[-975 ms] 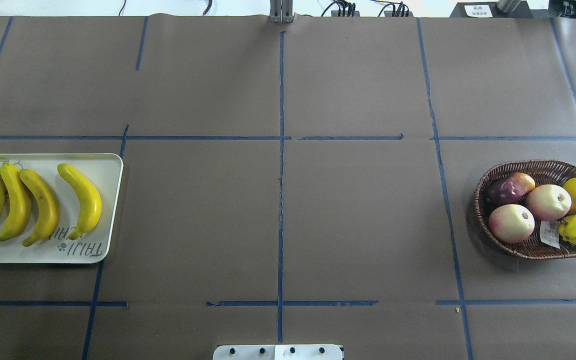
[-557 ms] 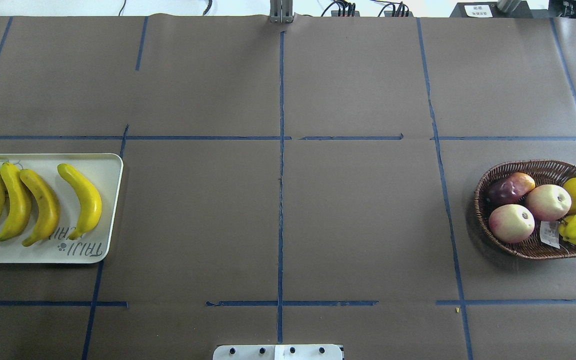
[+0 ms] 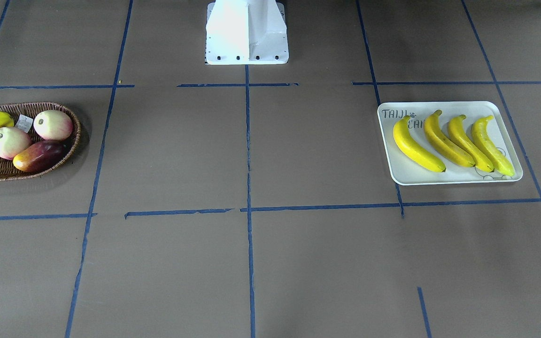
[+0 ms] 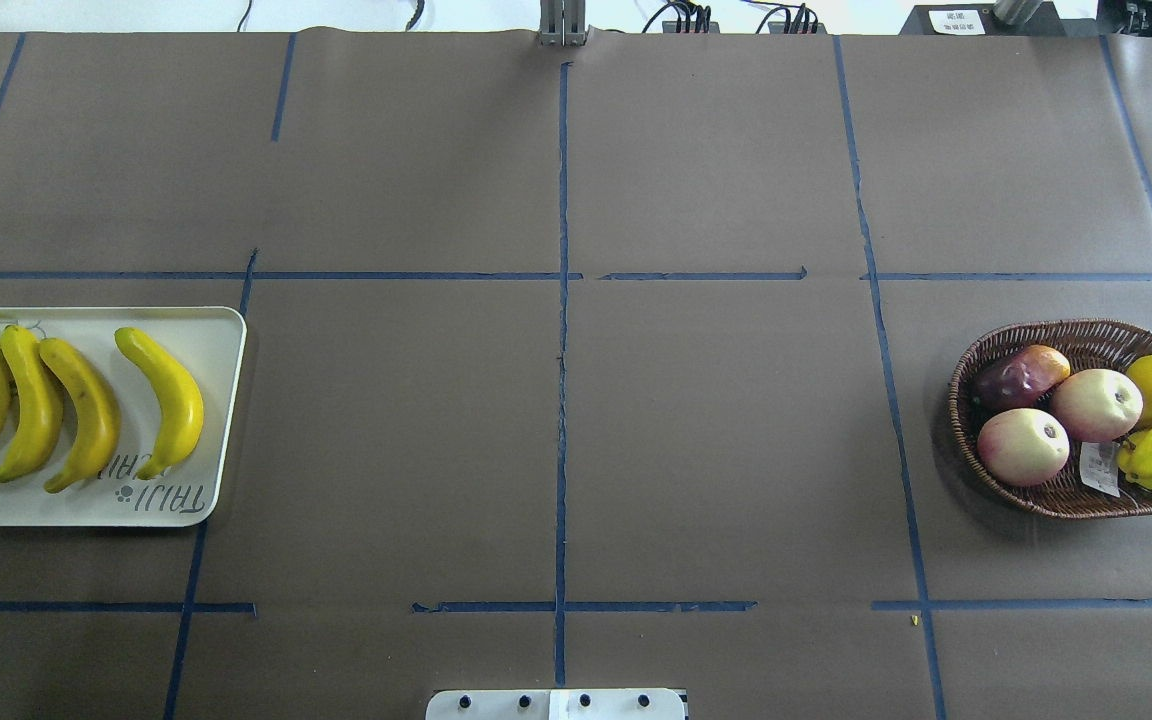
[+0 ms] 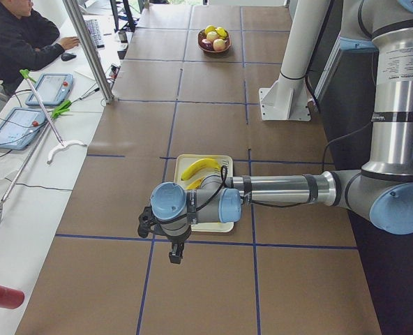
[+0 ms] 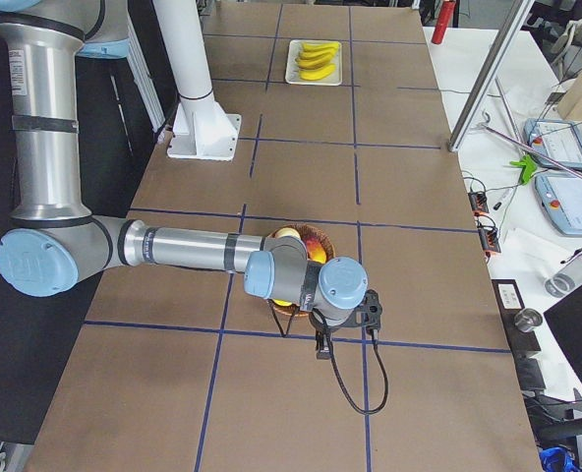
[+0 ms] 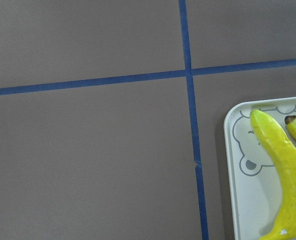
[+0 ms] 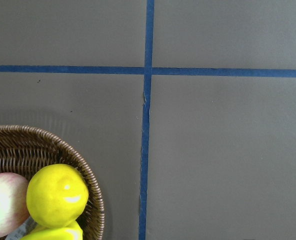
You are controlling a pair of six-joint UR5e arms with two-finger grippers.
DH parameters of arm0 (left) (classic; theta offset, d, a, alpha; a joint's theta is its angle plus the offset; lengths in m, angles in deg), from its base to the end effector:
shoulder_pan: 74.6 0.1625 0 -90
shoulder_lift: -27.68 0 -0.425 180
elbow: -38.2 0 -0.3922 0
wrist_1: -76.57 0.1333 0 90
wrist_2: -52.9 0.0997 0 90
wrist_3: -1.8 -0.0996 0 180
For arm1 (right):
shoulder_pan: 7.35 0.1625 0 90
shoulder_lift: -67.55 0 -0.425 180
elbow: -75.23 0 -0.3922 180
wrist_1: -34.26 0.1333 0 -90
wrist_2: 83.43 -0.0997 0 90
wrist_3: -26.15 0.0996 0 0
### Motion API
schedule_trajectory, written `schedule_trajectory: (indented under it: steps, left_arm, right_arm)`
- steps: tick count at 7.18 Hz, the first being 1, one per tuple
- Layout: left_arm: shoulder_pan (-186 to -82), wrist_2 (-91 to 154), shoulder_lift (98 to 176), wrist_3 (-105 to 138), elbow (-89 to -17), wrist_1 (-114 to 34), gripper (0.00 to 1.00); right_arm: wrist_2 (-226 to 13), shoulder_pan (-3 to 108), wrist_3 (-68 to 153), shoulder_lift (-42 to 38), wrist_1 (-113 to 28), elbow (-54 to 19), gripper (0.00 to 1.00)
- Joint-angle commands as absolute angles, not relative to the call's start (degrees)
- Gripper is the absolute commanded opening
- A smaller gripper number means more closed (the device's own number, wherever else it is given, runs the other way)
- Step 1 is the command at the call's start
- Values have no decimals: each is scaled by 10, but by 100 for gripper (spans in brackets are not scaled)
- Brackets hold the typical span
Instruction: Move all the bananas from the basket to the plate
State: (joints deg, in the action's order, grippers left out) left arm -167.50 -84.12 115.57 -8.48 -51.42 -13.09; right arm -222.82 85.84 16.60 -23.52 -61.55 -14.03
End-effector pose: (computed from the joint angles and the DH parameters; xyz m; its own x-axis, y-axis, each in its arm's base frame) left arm -0.0843 -0.4687 0.6770 0.6772 0.1086 -0.7278 -0.0715 0.9941 0.0818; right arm 0.0840 -0.4703 0.6773 0.6445 -0.0294 0.7640 0.0525 0.9986 -0.0059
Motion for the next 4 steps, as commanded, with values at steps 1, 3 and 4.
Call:
schedule_trajectory:
  steps: [1,3,4]
  left_arm:
    - [-1675,-841,1156,-85,-520,-130,100]
    - [-1675,-841,1157,-85,-519,-131,100]
    - [-1676,-841,1157,-85,-519,-131,100]
  right_arm:
    - [-2227,871,175,-247,-615,-155,100]
    - [-2227,872,180,-278,-615,-170,100]
    - [-2227,872,189,-278,-614,-172,100]
